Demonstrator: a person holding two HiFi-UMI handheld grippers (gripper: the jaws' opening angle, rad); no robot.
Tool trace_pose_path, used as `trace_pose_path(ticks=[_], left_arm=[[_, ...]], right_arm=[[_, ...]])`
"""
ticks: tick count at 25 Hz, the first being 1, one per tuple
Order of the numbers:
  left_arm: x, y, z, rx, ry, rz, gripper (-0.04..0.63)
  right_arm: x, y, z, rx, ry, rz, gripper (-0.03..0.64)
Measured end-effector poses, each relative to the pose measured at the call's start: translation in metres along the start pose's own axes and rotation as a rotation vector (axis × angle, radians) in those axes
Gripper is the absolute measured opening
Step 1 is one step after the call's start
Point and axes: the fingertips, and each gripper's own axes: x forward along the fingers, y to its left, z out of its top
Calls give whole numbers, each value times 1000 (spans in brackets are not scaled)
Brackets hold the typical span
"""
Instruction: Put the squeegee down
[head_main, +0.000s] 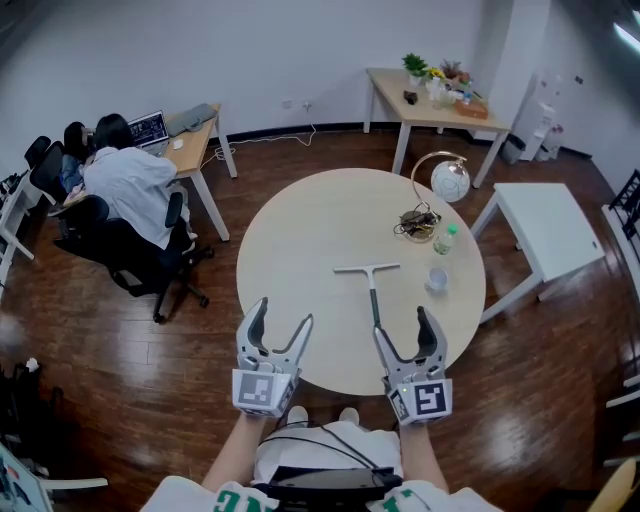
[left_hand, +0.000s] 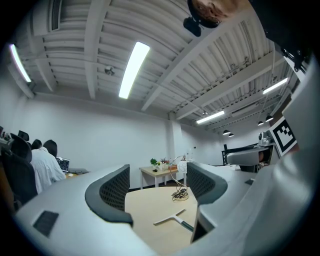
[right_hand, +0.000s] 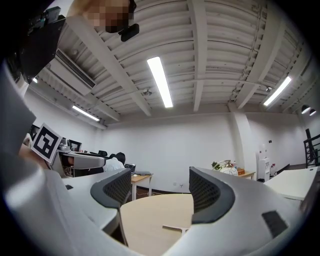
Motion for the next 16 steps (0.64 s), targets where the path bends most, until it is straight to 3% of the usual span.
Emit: trace_pose_path(ticks=[11, 16], left_arm=[[3, -5, 7, -15, -9, -16, 356], [4, 4, 9, -19, -13, -1, 356]], right_arm=[[7, 12, 1, -16, 13, 29, 385], [14, 20, 3, 38, 42, 54, 383]])
